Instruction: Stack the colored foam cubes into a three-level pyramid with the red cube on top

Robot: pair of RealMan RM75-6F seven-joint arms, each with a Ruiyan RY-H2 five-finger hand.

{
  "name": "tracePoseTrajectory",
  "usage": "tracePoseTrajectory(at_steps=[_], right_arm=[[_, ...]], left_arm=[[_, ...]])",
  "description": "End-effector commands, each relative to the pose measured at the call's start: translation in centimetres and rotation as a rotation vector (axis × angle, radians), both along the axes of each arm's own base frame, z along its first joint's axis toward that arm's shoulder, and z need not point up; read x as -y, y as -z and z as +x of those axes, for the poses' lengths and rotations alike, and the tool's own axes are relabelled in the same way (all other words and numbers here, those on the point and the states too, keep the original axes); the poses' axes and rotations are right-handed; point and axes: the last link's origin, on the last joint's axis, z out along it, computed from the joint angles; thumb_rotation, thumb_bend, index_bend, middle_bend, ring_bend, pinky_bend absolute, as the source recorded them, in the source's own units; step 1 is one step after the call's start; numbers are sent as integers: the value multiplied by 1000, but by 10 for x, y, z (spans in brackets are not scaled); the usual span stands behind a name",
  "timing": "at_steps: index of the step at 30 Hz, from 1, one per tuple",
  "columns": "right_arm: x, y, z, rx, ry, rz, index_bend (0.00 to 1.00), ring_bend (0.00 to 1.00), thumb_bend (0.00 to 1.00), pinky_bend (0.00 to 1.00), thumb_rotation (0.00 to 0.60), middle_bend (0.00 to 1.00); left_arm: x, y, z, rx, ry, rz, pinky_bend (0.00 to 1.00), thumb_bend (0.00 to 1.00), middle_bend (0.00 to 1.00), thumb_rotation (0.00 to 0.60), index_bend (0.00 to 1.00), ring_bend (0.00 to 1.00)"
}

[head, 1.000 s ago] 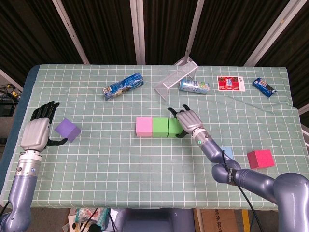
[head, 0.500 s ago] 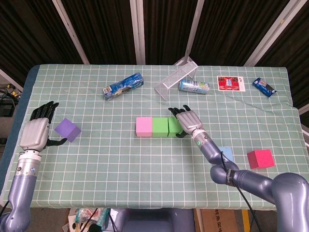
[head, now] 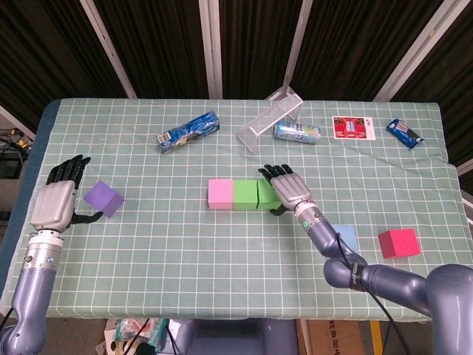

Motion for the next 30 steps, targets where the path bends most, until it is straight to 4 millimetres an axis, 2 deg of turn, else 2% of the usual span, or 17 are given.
tracePoseTrajectory(at_steps=[1, 19, 24, 30], right_arm=[[-5, -2, -3, 0, 13, -1, 0, 66, 238, 36, 600, 37], [-5, -2, -3, 33, 35, -36, 0, 76, 237, 36, 600, 83], [-7, -11, -7, 31, 45, -65, 0, 74, 238, 25, 600, 64], [-23, -33, -20, 11, 75, -89, 0, 40, 238, 2, 600, 29]], left_arm=[[0, 0, 0, 1, 2, 0, 39, 105, 12, 600, 0, 7], [1, 1, 0, 3, 2, -6, 39, 106, 12, 600, 0, 7], [1, 0, -1, 2, 0, -5, 39, 105, 12, 600, 0, 7], [1, -1, 0, 0, 4, -2, 39, 105, 12, 600, 0, 7]])
